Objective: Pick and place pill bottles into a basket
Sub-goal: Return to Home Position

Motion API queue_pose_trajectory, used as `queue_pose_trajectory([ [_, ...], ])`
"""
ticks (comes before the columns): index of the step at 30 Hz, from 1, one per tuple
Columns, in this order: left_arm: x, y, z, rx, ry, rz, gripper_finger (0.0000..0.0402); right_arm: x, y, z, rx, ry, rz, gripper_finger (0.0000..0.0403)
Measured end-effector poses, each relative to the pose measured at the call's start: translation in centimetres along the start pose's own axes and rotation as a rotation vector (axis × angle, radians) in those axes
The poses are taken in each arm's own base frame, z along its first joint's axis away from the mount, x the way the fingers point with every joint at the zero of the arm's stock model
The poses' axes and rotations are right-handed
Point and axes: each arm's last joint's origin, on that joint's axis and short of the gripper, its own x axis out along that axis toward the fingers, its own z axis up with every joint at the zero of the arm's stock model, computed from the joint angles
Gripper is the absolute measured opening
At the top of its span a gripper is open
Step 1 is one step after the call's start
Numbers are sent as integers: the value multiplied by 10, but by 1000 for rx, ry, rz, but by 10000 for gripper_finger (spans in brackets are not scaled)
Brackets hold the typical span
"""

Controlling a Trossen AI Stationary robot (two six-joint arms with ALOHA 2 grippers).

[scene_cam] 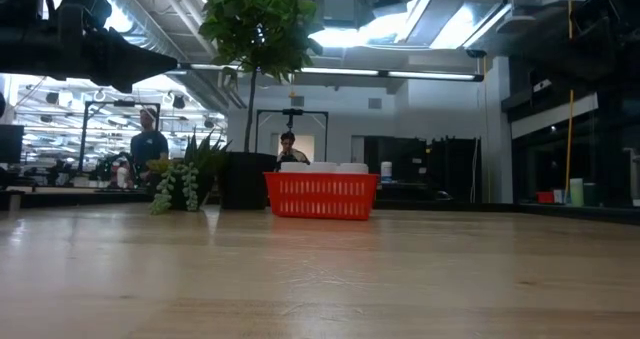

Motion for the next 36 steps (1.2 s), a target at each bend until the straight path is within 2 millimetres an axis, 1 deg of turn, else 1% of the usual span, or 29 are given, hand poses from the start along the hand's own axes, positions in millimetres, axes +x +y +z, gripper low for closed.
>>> queue_pose_trajectory([
  [10,0,0,0,0,0,0,13,0,0,0,-3,0,0,19],
  [19,0,0,0,0,0,0,6,0,0,0,-3,0,0,19],
  [28,0,0,0,0,0,0,13,0,0,0,-3,0,0,19],
  [36,0,0,0,0,0,0,6,0,0,0,-3,1,0,19],
])
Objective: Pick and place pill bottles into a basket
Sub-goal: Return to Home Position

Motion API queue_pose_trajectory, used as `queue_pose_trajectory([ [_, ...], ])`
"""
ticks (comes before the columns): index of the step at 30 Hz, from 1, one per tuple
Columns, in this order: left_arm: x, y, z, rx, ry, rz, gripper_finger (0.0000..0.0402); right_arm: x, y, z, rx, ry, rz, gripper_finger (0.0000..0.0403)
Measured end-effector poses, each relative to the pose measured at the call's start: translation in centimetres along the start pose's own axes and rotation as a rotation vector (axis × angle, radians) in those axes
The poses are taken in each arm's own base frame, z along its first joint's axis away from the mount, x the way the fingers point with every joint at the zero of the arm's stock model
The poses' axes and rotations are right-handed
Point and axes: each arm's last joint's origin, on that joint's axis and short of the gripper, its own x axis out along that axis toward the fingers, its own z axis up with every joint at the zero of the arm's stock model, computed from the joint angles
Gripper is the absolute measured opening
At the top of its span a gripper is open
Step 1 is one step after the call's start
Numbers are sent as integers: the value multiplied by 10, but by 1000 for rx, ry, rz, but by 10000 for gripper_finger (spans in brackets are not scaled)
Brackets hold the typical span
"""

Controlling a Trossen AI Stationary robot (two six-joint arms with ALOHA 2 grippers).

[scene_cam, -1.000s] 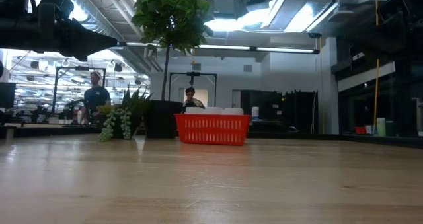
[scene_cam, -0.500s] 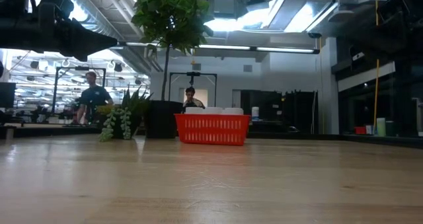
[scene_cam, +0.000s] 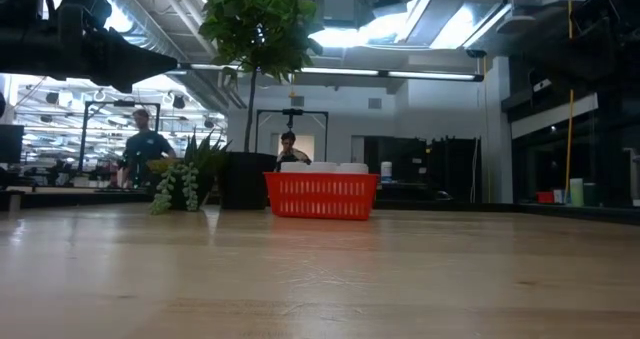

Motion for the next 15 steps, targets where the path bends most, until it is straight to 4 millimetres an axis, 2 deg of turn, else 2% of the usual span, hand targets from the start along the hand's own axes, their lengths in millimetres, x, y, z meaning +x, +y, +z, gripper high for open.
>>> queue_pose_trajectory([
  [15,0,0,0,0,0,0,8,0,0,0,0,0,0,19],
])
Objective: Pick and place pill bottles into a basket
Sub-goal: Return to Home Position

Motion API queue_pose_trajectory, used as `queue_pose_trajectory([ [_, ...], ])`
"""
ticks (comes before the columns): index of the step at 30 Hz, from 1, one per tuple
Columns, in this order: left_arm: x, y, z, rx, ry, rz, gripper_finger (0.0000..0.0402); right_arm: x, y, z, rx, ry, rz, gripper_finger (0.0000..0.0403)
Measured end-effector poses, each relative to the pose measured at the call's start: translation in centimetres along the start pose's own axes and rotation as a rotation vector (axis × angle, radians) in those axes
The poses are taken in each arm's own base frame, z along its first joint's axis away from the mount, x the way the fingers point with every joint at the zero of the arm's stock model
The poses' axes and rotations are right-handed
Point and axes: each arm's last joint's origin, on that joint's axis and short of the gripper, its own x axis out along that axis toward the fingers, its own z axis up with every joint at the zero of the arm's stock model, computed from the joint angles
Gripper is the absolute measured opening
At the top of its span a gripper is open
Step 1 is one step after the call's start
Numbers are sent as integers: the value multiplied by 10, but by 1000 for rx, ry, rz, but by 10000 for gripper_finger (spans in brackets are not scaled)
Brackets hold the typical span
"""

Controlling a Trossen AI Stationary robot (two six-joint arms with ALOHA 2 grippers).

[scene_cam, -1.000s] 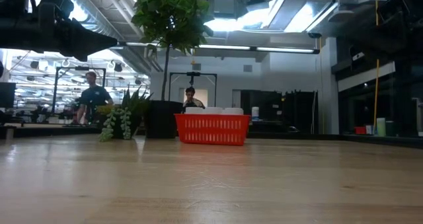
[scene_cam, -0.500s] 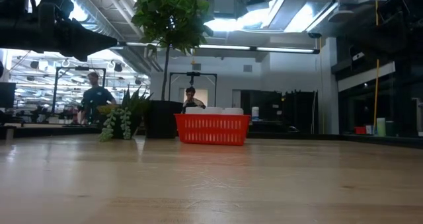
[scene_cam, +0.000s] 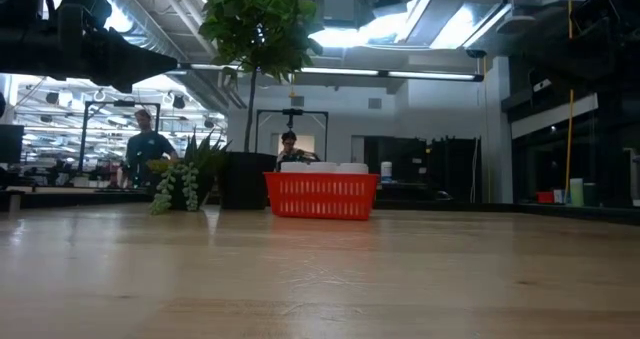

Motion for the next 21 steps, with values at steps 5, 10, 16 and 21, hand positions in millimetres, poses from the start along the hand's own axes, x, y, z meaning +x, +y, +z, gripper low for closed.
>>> queue_pose_trajectory([
  [5,0,0,0,0,0,0,7,0,0,0,0,0,0,19],
  [10,0,0,0,0,0,0,12,0,0,0,0,0,0,19],
  [16,0,0,0,0,0,0,9,0,0,0,0,0,0,19],
  [21,0,0,0,0,0,0,6,0,0,0,0,0,0,19],
])
